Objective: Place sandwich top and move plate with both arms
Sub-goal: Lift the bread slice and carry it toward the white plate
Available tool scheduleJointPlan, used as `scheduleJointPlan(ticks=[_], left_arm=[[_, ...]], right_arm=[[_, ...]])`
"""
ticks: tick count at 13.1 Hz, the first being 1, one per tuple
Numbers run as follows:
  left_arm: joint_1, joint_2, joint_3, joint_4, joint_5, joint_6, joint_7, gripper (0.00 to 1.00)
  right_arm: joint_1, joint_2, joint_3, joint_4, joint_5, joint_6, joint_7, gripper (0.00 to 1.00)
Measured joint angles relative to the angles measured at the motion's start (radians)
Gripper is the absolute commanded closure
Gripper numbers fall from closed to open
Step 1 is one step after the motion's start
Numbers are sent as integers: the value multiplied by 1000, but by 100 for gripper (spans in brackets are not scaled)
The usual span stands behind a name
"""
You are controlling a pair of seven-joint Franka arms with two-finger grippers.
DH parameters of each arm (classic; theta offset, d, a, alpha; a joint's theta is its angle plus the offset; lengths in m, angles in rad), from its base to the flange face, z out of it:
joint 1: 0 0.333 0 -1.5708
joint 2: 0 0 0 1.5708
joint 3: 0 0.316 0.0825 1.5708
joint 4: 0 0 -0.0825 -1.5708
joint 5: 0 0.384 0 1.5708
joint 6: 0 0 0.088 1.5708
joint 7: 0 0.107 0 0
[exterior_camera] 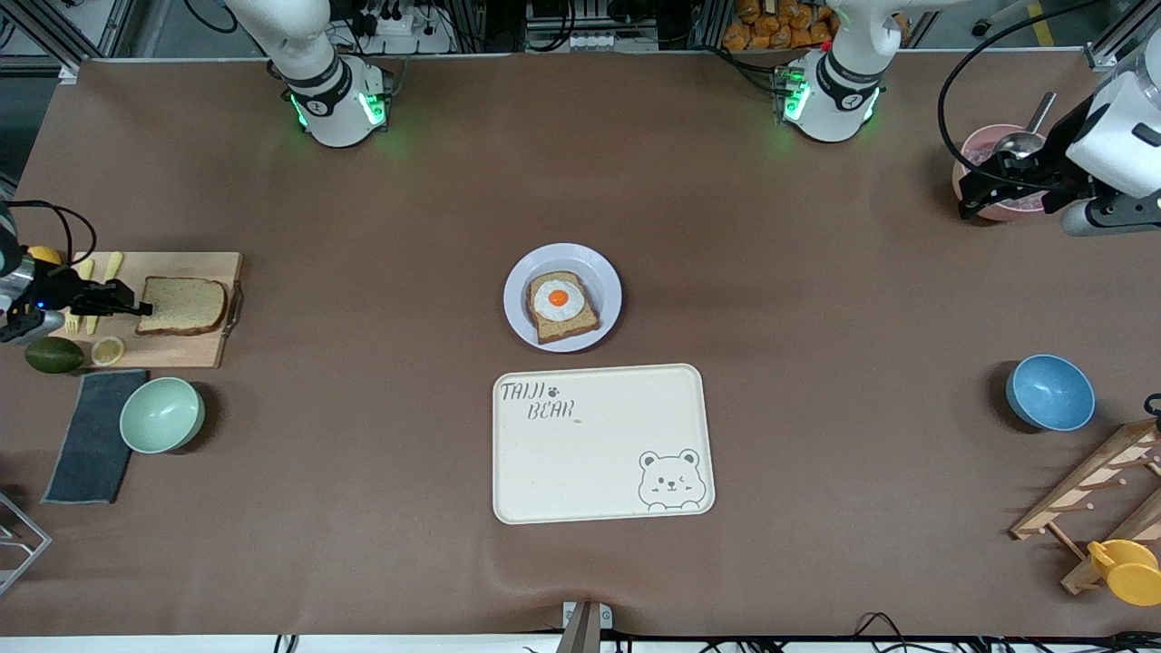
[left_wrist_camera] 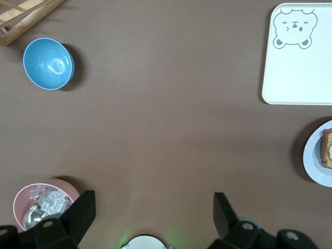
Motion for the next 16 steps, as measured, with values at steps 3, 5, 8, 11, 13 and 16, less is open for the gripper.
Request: scheduleJointPlan(ticks=[3, 5, 8, 11, 13, 16], left_arm=[[1, 0, 0, 0, -2, -1, 0, 0], [1, 0, 0, 0, -2, -1, 0, 0], [1, 0, 0, 0, -3, -1, 0, 0], [1, 0, 0, 0, -3, -1, 0, 0], [1, 0, 0, 0, -3, -1, 0, 0], [1, 0, 0, -1, -3, -1, 0, 0]], right_arm=[[26, 0, 10, 30, 1, -60, 70, 100], [59, 0, 14, 34, 2, -90, 125, 100], [119, 0, 19, 36, 23, -155, 210, 100], [194, -3, 26, 44, 63, -224, 274, 100], [255, -12, 30, 49, 106, -267, 329, 100], [373, -23, 32, 49, 138, -269, 373, 100]])
